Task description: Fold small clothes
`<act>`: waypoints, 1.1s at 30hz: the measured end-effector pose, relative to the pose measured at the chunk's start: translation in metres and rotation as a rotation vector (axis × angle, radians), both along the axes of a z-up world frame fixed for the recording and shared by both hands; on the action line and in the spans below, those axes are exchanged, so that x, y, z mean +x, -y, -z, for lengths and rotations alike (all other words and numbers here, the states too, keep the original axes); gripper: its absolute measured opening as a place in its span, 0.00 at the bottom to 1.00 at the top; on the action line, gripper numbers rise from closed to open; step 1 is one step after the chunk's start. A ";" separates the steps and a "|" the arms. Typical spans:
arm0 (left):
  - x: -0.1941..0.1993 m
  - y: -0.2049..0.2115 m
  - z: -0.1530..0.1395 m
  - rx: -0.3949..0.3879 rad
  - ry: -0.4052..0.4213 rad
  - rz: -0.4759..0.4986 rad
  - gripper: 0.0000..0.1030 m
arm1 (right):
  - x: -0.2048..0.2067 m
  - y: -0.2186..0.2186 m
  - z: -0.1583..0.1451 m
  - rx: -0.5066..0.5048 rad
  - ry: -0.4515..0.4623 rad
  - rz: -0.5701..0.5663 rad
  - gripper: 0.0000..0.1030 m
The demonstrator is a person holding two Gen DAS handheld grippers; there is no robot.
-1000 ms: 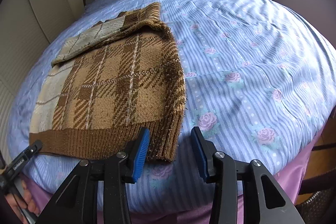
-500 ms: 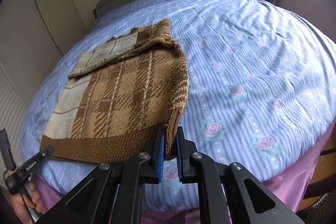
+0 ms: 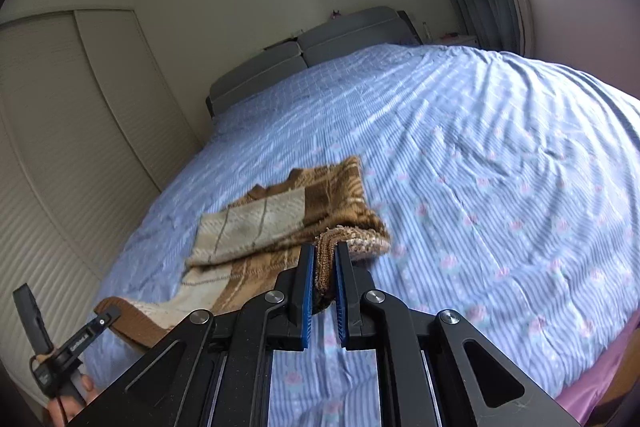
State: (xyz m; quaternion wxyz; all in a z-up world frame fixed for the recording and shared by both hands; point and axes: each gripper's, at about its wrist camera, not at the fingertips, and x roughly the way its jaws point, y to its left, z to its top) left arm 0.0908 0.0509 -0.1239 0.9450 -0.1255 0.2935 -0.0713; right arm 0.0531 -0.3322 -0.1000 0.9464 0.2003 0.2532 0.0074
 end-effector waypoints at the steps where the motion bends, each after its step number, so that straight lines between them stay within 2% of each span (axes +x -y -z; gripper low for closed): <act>1: 0.009 -0.001 -0.006 -0.010 0.010 -0.007 0.09 | 0.008 0.001 -0.005 -0.001 0.015 0.005 0.10; 8: 0.090 0.000 -0.029 -0.033 0.068 -0.053 0.09 | 0.084 0.006 -0.030 0.006 0.094 0.055 0.10; 14: 0.169 0.006 -0.024 -0.001 0.068 -0.070 0.09 | 0.164 0.012 -0.025 -0.016 0.077 0.085 0.09; 19: 0.232 0.013 -0.007 0.017 0.028 -0.070 0.09 | 0.228 0.018 -0.005 -0.036 0.030 0.098 0.09; 25: 0.296 0.023 0.029 0.046 -0.087 -0.067 0.09 | 0.285 0.026 0.033 -0.034 -0.064 0.103 0.09; 29: 0.315 0.030 0.054 0.094 -0.149 -0.055 0.09 | 0.310 0.032 0.063 -0.042 -0.153 0.122 0.09; 33: 0.318 0.036 0.063 0.141 -0.140 -0.035 0.10 | 0.317 0.032 0.076 -0.067 -0.187 0.120 0.11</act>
